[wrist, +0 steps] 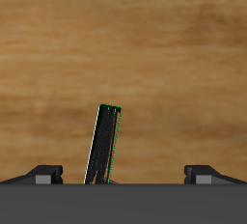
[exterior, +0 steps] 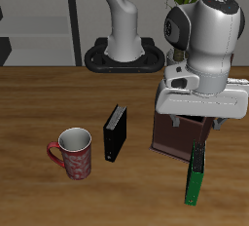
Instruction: Place the yellow book into the left desk caddy's front compartment and place the green book into the left desk caddy's left compartment and place the black book into the left desk caddy's back compartment
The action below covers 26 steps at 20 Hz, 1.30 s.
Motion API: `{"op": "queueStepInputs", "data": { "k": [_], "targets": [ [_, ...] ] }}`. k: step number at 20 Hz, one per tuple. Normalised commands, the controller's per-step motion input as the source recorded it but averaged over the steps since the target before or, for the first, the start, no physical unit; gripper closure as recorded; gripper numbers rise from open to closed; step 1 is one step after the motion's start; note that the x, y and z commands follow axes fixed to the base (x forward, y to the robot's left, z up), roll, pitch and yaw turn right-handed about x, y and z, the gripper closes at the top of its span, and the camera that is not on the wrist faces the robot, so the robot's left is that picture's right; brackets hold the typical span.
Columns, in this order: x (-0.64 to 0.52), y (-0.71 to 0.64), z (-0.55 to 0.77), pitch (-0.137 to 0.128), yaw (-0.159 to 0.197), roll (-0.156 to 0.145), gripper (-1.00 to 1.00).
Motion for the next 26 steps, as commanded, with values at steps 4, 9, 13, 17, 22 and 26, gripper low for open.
{"op": "queueStepInputs", "data": {
  "k": [4, 9, 13, 17, 22, 26],
  "targets": [
    [0.13, 0.04, -0.27, 0.015, -0.019, 0.009, -1.00],
    [0.09, 0.09, -0.41, 0.029, -0.003, 0.011, -1.00],
    [0.01, 0.13, -0.41, 0.017, -0.024, -0.005, -1.00],
    [0.01, 0.02, -0.48, 0.022, -0.031, 0.008, -1.00],
    [0.01, -0.06, -0.41, 0.043, -0.012, 0.006, -1.00],
    [0.04, -0.05, -0.42, 0.052, -0.041, -0.007, -1.00]
  ]
}}
